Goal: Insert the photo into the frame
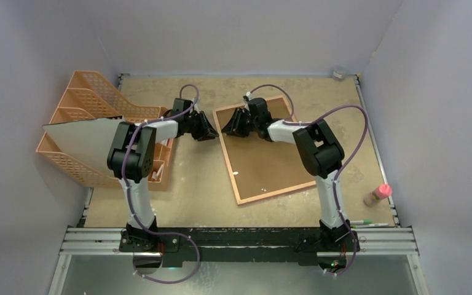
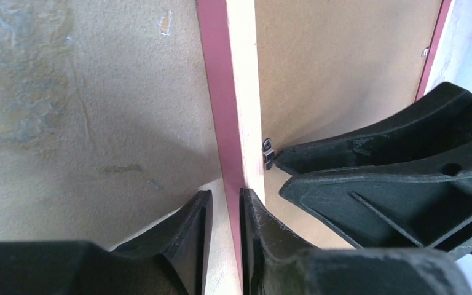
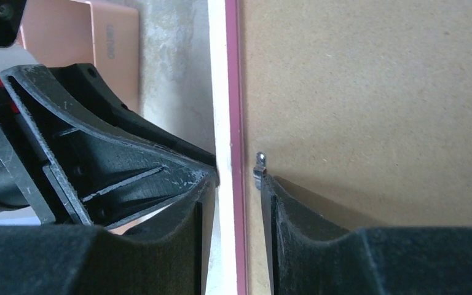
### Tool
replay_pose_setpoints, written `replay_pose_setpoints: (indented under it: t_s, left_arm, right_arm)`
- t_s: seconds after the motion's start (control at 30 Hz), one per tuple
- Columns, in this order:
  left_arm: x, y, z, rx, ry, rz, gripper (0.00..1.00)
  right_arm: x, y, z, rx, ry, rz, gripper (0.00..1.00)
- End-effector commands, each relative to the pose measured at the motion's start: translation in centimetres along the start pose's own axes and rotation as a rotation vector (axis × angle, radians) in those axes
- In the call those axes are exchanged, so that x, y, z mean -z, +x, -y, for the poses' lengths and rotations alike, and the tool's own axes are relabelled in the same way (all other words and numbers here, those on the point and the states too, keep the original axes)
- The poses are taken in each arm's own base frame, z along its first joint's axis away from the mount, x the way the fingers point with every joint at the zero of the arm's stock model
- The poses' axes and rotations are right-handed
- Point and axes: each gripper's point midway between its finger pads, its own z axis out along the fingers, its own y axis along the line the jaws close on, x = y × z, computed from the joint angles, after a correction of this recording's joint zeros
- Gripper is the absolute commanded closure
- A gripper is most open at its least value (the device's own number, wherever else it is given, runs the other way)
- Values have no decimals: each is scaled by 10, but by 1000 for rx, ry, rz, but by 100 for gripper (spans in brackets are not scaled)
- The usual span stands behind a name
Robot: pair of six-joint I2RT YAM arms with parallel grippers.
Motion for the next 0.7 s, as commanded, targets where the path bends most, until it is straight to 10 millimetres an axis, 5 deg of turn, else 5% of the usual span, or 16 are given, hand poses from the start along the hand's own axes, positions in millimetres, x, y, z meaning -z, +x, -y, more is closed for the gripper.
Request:
replay_pose_setpoints:
  t_s: [0.0,0.67]
  left_arm:
    - [-10,17,-25,13,-66,-60,78]
    - [-16,29,-35,25,-93,-107,81]
  right_arm:
    - [-15,31,20,-22,-8,-98,63]
    - [-28,42,24,-85,-69,-109,64]
